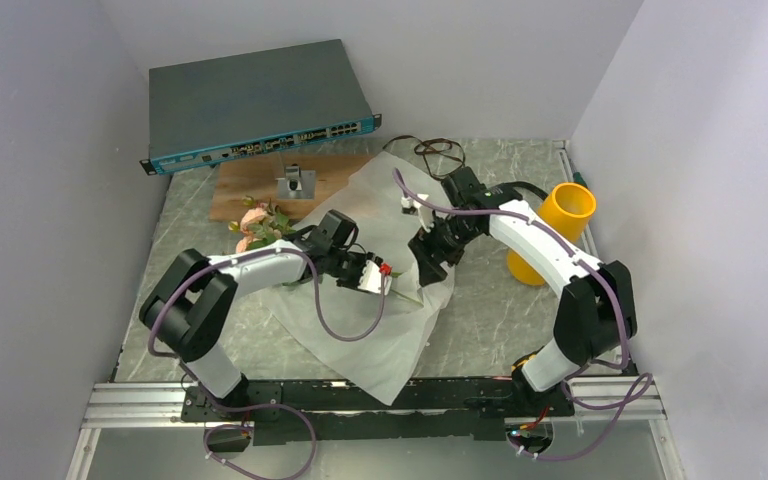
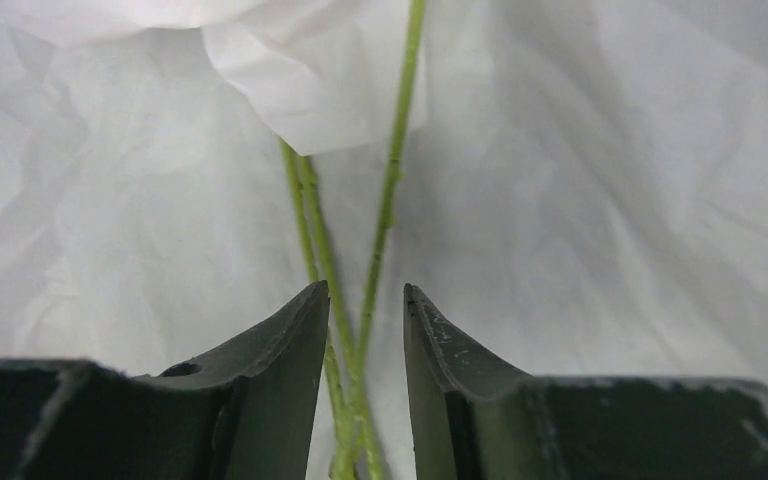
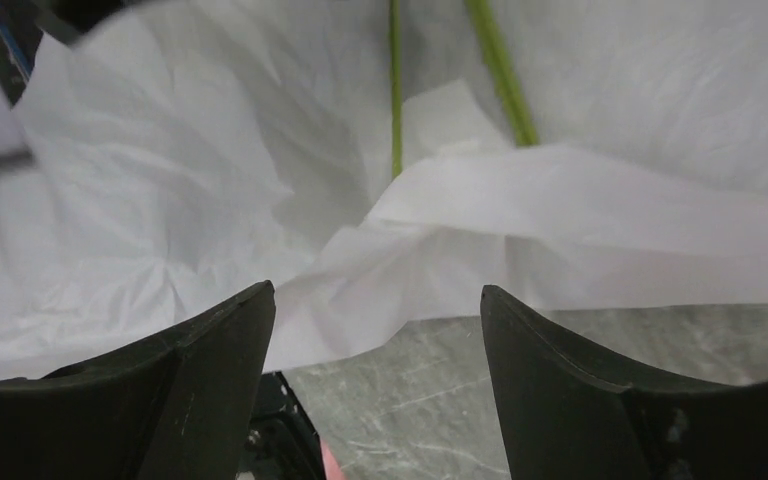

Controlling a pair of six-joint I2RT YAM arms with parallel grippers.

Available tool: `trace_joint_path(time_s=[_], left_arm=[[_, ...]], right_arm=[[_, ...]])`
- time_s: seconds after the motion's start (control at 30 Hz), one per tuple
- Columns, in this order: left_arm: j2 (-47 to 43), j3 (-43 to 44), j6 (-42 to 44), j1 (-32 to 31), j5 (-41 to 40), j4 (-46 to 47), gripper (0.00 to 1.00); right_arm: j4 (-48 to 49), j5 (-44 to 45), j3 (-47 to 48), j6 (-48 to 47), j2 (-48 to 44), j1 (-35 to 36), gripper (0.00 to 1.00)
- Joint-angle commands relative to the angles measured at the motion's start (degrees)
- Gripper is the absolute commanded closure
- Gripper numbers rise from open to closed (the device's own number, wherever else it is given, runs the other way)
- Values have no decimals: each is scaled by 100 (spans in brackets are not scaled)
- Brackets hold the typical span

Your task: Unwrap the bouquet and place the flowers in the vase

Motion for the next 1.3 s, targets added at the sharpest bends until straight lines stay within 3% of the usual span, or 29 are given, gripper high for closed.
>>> trace_joint_path(time_s=[0.0, 0.17, 0.5, 0.73, 0.97, 1.07, 1.1, 1.27], left_arm=[[450, 336, 60, 25, 283, 297, 59], [663, 309, 449, 76, 358, 28, 62], [-8, 62, 1435, 78, 514, -1451, 80], [-66, -190, 1121, 87, 310, -1182, 80], [331, -380, 722, 90, 110, -556, 75], [464, -321, 478, 100, 21, -441, 73], [483, -292, 400, 110, 4, -427, 72], [468, -292, 208, 221, -39, -338, 71]], right_arm=[[359, -40, 526, 419, 256, 95, 21], [235, 141, 661, 388, 587, 289, 13], [-170, 454, 293, -280, 669, 429, 14], [-458, 557, 375, -559, 603, 458, 15], [-408, 269, 581, -260, 890, 658, 18], [-595, 92, 704, -383, 1114, 658, 36], [-676, 78, 706, -491, 1136, 657, 50], [-1107, 85, 613, -927, 977, 583, 100]])
